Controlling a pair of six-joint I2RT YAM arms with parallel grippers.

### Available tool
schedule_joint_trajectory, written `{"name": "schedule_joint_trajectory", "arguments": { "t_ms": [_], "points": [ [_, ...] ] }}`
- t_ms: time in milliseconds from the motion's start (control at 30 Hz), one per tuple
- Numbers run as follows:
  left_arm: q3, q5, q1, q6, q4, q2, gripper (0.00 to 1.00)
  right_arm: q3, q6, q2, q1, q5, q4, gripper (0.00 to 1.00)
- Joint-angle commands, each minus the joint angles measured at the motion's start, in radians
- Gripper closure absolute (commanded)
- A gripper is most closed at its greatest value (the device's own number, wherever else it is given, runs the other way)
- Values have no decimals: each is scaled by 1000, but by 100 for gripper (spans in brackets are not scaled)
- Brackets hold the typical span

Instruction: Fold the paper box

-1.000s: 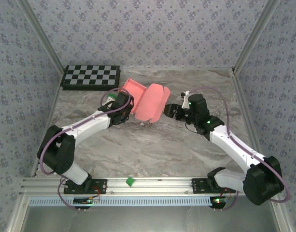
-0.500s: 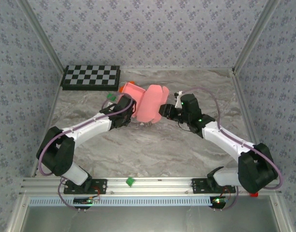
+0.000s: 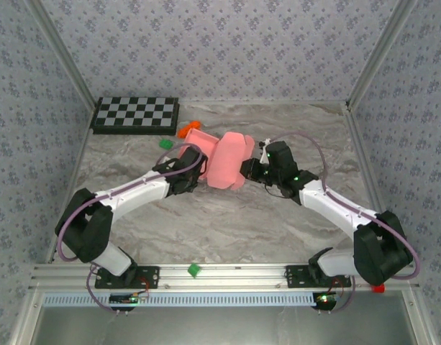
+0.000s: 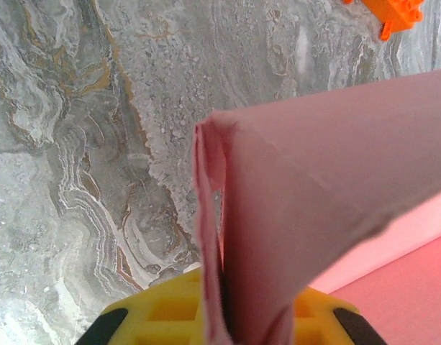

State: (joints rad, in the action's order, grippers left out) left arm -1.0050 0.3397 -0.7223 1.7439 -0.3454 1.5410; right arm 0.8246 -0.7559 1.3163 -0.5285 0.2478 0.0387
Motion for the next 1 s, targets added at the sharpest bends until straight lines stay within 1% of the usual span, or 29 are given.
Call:
{"name": "schedule_joint_trajectory", "arguments": {
  "t_ms": [0, 33, 100, 167, 200, 333, 467, 533, 633, 733, 767, 867, 967],
  "points": [
    [13, -29, -18, 66, -38, 15, 82, 41, 3, -21, -6, -56, 104, 86],
    [18, -36, -22, 68, -33, 21, 81, 42, 3, -22, -7, -62, 119, 86],
    [25, -51, -30, 74, -24, 32, 74, 41, 7, -25, -7, -69, 138, 86],
    [34, -65, -39, 76, -12, 41, 70, 38, 6, -29, -7, -76, 151, 86],
    [36, -71, -43, 78, -8, 48, 66, 36, 7, -32, -6, -81, 156, 87],
    [34, -80, -57, 66, -21, 53, 45, 41, 10, -40, -5, -110, 197, 87],
    [27, -91, -63, 27, -52, 45, 20, 60, 33, -40, -1, -128, 244, 87],
    [24, -99, -64, -5, -69, 35, 11, 78, 52, -35, 5, -130, 272, 87],
    [25, -83, -69, -65, -97, 10, 7, 115, 92, -19, 20, -116, 329, 86],
    [31, -36, -69, -115, -141, -30, 3, 161, 119, 10, 47, -83, 391, 86],
    [35, -21, -69, -121, -156, -44, 1, 174, 165, 18, 57, -79, 404, 86],
    [54, 41, -69, -178, -160, -89, 1, 219, 225, 50, 82, -44, 439, 86],
    [71, 130, -64, -280, -144, -119, 1, 281, 321, 96, 108, 9, 487, 86]
  ]
}}
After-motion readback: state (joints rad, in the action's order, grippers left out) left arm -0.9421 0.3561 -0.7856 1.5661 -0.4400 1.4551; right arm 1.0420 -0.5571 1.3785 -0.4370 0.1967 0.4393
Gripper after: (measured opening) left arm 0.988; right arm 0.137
